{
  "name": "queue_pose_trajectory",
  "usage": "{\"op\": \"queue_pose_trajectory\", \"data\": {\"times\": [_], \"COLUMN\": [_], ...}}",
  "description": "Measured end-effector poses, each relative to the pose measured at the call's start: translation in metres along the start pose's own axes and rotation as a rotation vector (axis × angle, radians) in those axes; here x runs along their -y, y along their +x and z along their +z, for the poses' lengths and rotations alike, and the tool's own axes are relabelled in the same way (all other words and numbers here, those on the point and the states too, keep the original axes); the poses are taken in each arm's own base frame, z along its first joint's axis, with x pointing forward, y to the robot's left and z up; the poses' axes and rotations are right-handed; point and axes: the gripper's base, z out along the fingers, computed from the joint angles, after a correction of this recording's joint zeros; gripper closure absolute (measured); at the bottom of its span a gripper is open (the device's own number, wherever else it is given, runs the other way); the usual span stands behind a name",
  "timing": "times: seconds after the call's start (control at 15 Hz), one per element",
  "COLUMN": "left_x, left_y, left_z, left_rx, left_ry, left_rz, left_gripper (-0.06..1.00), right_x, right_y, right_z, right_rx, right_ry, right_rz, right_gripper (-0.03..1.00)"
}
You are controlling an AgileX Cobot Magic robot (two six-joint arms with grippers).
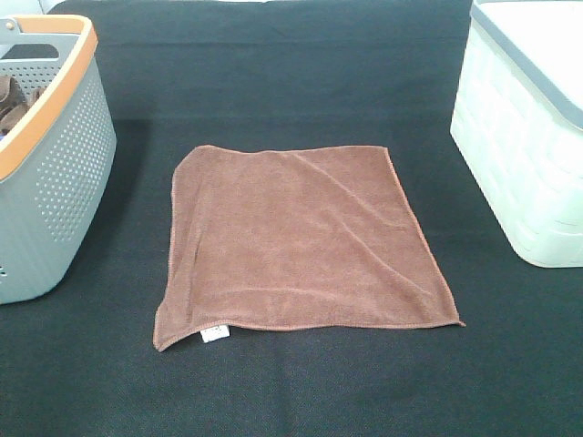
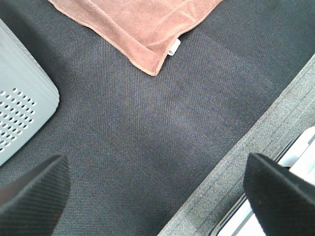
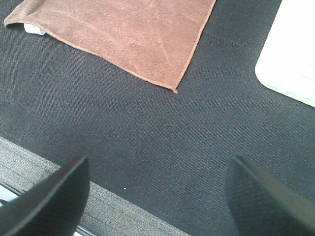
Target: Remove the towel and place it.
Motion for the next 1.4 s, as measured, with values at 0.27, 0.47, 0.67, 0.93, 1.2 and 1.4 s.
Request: {"op": "queue_pose_trajectory", "data": {"times": [0.27,0.47,0.67,0.93,1.2,1.4], "left_x": [-0.007,-0.011,-0.007,0.007,0.01,0.009], "left_y": [0.001,0.004,0.009,0.019,0.022,0.022], "left_z": [-0.001,-0.006,-0.015,-0.029,-0.032,-0.032], "left_rx": [-0.005,0.007,0.071,0.202,0.227,0.227], "left_ry": [-0.156,-0.295,-0.392,-0.444,-0.453,-0.454], "left_rz": [-0.138,-0.251,-0.29,-0.253,-0.245,-0.244], "left_gripper": [0.04,0.04,0.04,0.04,0.04,0.04], "right_x": [0.001,0.004,0.005,-0.005,-0.007,-0.007], "right_y": [0.0,0.0,0.002,0.019,0.022,0.023], "right_z": [0.0,0.0,-0.003,-0.021,-0.024,-0.023], "right_rx": [0.0,0.002,0.036,0.21,0.242,0.241], "right_ry": [0.016,0.107,0.195,0.295,0.301,0.301], "right_rz": [0.02,0.121,0.205,0.232,0.225,0.225], "right_gripper": [0.24,0.24,0.24,0.24,0.24,0.24]}}
